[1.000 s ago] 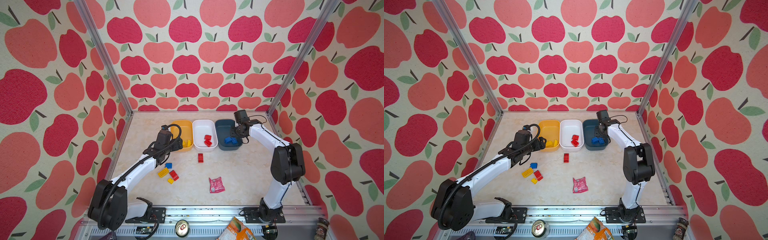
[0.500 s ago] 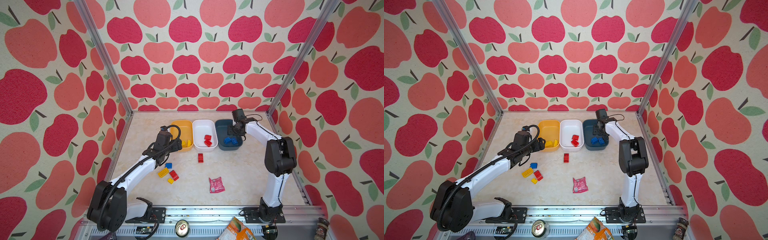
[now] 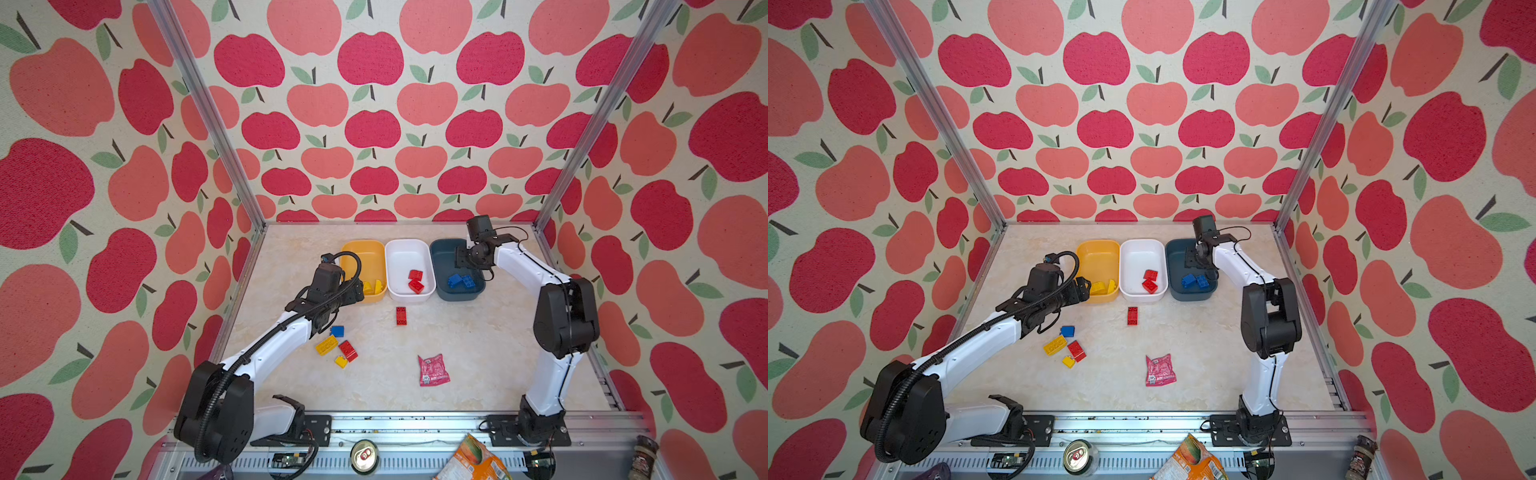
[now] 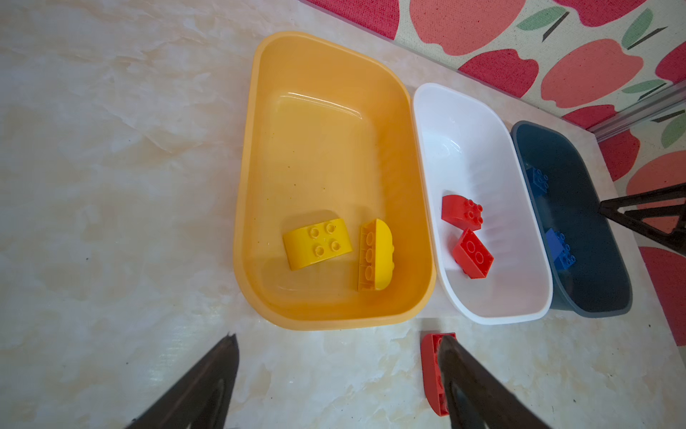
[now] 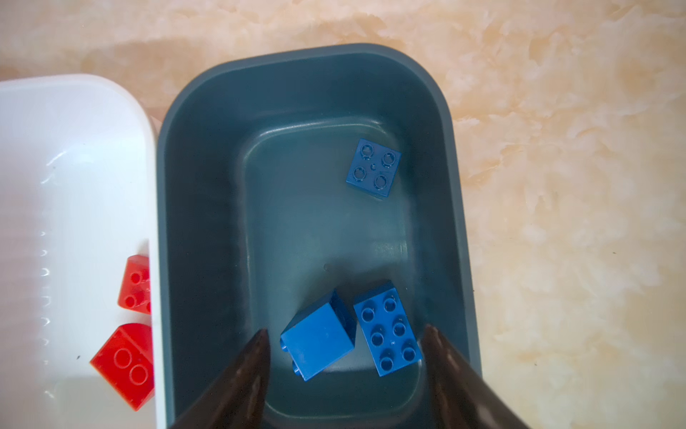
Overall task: Sort the legos into containers by color
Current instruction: 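Move the right gripper down to the red brick beside the white bin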
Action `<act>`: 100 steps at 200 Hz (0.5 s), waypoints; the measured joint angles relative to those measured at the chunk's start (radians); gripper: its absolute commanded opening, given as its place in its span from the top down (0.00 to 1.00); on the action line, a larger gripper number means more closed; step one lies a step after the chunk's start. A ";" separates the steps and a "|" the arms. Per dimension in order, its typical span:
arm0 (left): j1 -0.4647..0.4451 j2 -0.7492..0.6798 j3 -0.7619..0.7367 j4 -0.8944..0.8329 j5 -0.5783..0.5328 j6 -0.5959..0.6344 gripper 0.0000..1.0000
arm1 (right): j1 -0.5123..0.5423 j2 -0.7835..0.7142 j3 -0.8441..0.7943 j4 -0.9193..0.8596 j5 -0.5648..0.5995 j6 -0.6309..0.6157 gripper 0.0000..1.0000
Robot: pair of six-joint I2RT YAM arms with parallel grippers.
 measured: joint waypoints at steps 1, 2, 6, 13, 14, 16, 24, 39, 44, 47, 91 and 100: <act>0.000 0.000 0.000 0.000 0.000 0.000 0.13 | 0.001 -0.002 -0.001 0.000 0.000 0.001 0.28; 0.000 0.000 -0.001 0.000 0.000 0.000 0.13 | 0.002 -0.006 -0.003 0.000 -0.001 0.002 0.28; 0.001 0.000 -0.001 0.000 0.000 0.000 0.13 | 0.003 -0.016 -0.009 0.000 -0.003 0.003 0.27; 0.004 0.000 -0.003 0.001 0.000 0.000 0.13 | 0.010 -0.036 -0.019 -0.001 -0.004 0.007 0.25; 0.004 0.000 -0.003 0.001 0.000 0.000 0.13 | 0.010 -0.039 -0.021 -0.001 -0.004 0.008 0.25; 0.004 0.000 -0.003 0.001 0.000 0.000 0.13 | 0.013 -0.044 -0.024 -0.001 -0.005 0.010 0.25; 0.008 0.000 -0.004 0.001 0.000 0.000 0.13 | 0.023 -0.070 -0.040 -0.003 -0.008 0.014 0.24; 0.013 0.000 -0.005 0.002 0.000 0.000 0.13 | 0.044 -0.115 -0.071 -0.004 -0.017 0.027 0.23; 0.014 0.000 -0.005 0.003 0.001 0.000 0.13 | 0.052 -0.129 -0.082 -0.004 -0.021 0.031 0.23; 0.015 0.000 -0.005 0.003 0.001 0.000 0.13 | 0.056 -0.137 -0.088 -0.005 -0.023 0.034 0.22; 0.023 0.000 -0.019 0.026 0.008 -0.007 0.13 | 0.141 -0.216 -0.166 -0.019 -0.060 0.088 0.19; 0.023 0.000 -0.024 0.029 0.012 -0.011 0.13 | 0.161 -0.223 -0.178 -0.021 -0.065 0.100 0.18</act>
